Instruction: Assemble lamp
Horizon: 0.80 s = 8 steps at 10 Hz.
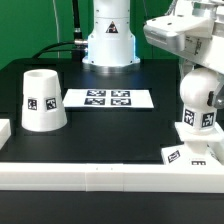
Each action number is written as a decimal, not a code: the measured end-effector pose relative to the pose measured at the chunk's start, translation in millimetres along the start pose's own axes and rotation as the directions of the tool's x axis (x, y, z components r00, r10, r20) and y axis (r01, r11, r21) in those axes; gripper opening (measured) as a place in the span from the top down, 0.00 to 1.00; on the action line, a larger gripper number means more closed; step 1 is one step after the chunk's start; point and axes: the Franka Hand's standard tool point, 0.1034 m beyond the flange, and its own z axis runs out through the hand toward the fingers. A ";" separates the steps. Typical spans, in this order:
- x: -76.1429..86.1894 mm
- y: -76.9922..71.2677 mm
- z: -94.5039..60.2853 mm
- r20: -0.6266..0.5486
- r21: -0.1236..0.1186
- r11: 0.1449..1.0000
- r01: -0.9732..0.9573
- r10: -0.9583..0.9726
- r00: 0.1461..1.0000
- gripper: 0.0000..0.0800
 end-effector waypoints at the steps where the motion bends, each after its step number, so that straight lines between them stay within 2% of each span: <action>1: 0.0 0.0 0.0 0.000 0.000 1.000 -0.027 0.027 1.000 0.28; 2: -0.3 -0.1 0.1 0.000 0.000 1.000 -0.029 0.029 1.000 0.28; 5: 1.1 -4.3 0.1 0.002 0.031 0.939 -0.341 0.341 0.940 0.28; 8: 1.5 -6.2 0.2 0.007 0.056 0.761 -0.646 0.647 0.762 0.28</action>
Offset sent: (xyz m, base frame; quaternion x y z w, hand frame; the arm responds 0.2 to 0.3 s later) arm -0.0044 0.0020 0.0032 0.0484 0.0093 0.3021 0.9520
